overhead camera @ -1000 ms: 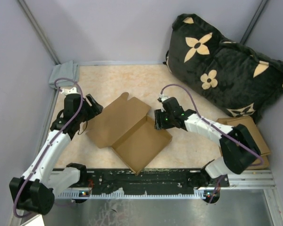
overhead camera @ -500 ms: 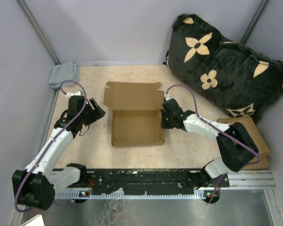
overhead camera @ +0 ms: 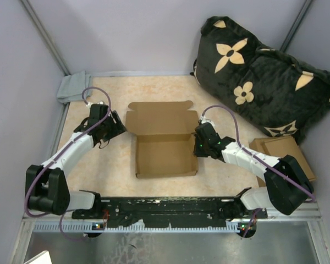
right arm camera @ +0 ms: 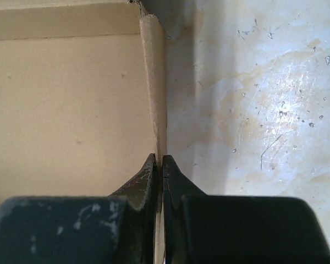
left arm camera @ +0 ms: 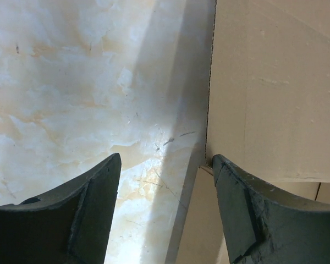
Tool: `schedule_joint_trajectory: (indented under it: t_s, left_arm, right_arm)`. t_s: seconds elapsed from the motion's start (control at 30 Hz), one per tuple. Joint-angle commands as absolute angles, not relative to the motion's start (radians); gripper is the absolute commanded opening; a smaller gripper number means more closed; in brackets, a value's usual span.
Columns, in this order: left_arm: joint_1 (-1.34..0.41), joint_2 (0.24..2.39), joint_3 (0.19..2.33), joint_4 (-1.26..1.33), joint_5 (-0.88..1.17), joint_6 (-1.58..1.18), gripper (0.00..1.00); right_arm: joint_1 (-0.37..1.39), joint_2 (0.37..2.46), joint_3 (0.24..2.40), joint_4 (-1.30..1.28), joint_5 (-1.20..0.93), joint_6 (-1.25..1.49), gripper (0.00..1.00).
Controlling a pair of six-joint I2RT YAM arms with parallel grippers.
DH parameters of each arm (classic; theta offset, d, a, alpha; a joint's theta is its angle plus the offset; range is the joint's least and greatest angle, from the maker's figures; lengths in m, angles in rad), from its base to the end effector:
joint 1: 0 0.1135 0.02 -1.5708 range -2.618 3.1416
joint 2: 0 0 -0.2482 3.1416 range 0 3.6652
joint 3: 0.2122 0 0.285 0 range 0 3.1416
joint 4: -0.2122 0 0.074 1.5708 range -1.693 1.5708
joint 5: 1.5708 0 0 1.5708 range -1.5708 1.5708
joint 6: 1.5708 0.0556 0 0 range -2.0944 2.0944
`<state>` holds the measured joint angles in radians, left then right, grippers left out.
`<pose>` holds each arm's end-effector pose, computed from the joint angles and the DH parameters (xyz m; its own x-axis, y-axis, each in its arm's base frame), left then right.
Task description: Fold the paper box
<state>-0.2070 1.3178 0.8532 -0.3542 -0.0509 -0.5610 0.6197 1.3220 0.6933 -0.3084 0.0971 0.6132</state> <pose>0.3160 -0.0635 0.1880 -0.6963 -0.3967 -0.5982 -0.2353 0.9135 -0.3320 0.2442 0.1676 0.1345 -0.8423 0.1027 -0.5292 -0.0570 0.9592 0.2769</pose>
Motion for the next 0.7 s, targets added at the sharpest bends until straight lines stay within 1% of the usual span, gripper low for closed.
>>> schedule_joint_trajectory:
  t_s: [0.0,0.23,0.47,0.57,0.67]
  left_arm:
    - [-0.204,1.313,0.872,-0.303,-0.037,-0.556,0.73]
    - [-0.203,1.341,0.890,-0.220,-0.020,-0.562,0.73]
    - [-0.202,1.455,0.917,-0.114,0.104,-0.593,0.70]
    - [-0.202,1.508,0.947,-0.105,0.147,-0.593,0.67]
    - [-0.202,1.547,0.970,-0.090,0.183,-0.591,0.63]
  right_arm:
    - [0.623,1.296,0.699,-0.286,0.118,0.634,0.02]
    - [0.624,1.300,0.695,-0.282,0.112,0.622,0.03]
    - [0.624,1.309,0.697,-0.275,0.096,0.611,0.05]
    - [0.623,1.314,0.704,-0.274,0.083,0.604,0.09]
    - [0.624,1.319,0.715,-0.277,0.064,0.594,0.15]
